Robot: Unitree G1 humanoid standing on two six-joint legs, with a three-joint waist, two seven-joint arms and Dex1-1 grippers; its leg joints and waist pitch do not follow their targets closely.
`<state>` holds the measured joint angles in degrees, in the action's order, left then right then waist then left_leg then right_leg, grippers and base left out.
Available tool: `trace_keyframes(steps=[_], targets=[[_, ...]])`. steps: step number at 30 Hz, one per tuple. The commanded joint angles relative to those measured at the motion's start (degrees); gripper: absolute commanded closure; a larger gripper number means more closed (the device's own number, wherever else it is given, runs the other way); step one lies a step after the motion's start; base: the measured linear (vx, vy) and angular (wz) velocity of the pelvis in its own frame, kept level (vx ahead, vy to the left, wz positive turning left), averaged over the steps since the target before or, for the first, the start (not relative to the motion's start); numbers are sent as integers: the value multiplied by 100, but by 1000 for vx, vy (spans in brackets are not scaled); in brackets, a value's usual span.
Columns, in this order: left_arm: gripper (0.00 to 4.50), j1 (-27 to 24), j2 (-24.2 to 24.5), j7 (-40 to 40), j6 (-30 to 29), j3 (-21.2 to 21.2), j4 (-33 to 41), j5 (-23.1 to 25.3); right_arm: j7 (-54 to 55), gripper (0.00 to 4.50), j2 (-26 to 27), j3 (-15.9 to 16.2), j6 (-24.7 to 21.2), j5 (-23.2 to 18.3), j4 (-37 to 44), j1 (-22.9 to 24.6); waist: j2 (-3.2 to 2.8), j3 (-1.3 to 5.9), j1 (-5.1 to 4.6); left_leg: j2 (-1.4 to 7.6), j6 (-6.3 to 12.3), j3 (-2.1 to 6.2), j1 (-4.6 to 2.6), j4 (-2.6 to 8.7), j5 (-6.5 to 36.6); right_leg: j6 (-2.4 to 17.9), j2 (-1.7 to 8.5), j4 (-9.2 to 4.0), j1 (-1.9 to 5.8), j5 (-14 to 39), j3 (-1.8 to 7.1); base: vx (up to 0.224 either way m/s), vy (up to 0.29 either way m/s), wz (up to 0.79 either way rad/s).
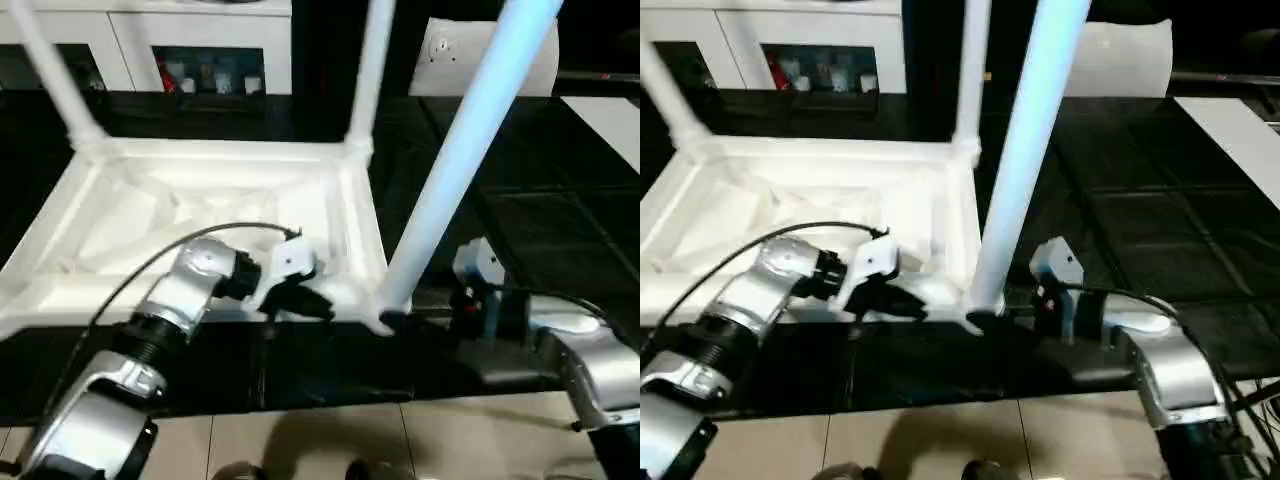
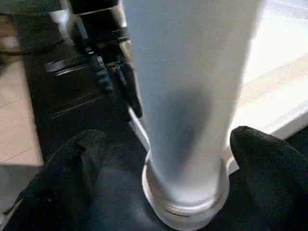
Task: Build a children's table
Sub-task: Rotate leg to tighten
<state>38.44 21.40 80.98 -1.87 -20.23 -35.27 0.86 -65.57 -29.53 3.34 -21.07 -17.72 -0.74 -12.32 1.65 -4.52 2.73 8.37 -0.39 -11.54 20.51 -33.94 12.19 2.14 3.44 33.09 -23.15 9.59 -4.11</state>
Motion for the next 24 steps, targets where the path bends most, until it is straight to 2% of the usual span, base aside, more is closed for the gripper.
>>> trace_keyframes(steps=[1, 2, 4, 7, 8, 11, 13, 15, 18, 20, 24], targets=[[450, 86, 34, 436, 223, -326, -71, 103, -271, 40, -117, 85, 26, -102, -30, -80, 80, 369, 6, 571, 589, 231, -72, 378, 500, 1250, 650, -336, 304, 1284, 377, 0, 0, 0], [450, 111, 67, 522, 292, -375, -100, 126, -361, 40, -158, 133, 2, -126, -35, -99, 69, 368, 16, 569, 593, 232, -71, 375, 485, 1260, 645, -328, 301, 1275, 370, 0, 0, 0], [450, 171, 102, 696, 431, -439, -196, 142, -534, 76, -258, 255, 42, -166, -82, -138, 67, 374, 73, 578, 582, 214, -81, 367, 436, 1262, 644, -316, 299, 1242, 368, 0, 0, 0], [450, 212, 108, 801, 506, -457, -254, 161, -652, 86, -286, 302, 56, -156, -111, -161, 71, 380, 108, 584, 554, 214, -79, 366, 410, 1274, 643, -299, 302, 1203, 362, 0, 0, 0], [450, 226, 109, 837, 528, -460, -268, 167, -683, 111, -282, 307, 66, -149, -124, -170, 73, 382, 111, 582, 558, 214, -72, 363, 413, 1278, 648, -297, 306, 1190, 362, 0, 0, 0], [450, 246, 109, 898, 554, -473, -279, 166, -746, 127, -273, 327, 67, -159, -152, -203, 89, 382, 131, 580, 545, 214, -68, 360, 369, 1279, 655, -292, 304, 1169, 361, 0, 0, 0], [450, 281, 94, 991, 615, -517, -309, 156, -862, 163, -277, 402, 76, -178, -206, -284, 86, 382, 143, 572, 554, 209, -65, 355, 373, 1275, 646, -295, 308, 1178, 356, 0, 0, 0], [450, 296, 75, 1016, 641, -535, -322, 148, -893, 168, -281, 441, 92, -181, -233, -327, 85, 385, 155, 583, 546, 212, -73, 356, 373, 1272, 653, -289, 307, 1182, 356, 0, 0, 0], [450, 306, 49, 1039, 662, -543, -341, 134, -951, 207, -291, 477, 100, -191, -255, -361, 86, 390, 192, 591, 554, 208, -85, 352, 314, 1290, 648, -271, 296, 1101, 356, 0, 0, 0], [450, 303, 34, 1043, 675, -536, -343, 140, -985, 213, -284, 500, 106, -187, -262, -382, 102, 381, 219, 587, 548, 202, -87, 354, 323, 1287, 650, -277, 292, 1111, 358, 0, 0, 0], [450, 299, 41, 1043, 703, -533, -365, 156, -1046, 242, -269, 552, 86, -198, -259, -384, 108, 376, 216, 587, 510, 210, -85, 360, 345, 1277, 656, -280, 298, 1129, 358, 0, 0, 0]])
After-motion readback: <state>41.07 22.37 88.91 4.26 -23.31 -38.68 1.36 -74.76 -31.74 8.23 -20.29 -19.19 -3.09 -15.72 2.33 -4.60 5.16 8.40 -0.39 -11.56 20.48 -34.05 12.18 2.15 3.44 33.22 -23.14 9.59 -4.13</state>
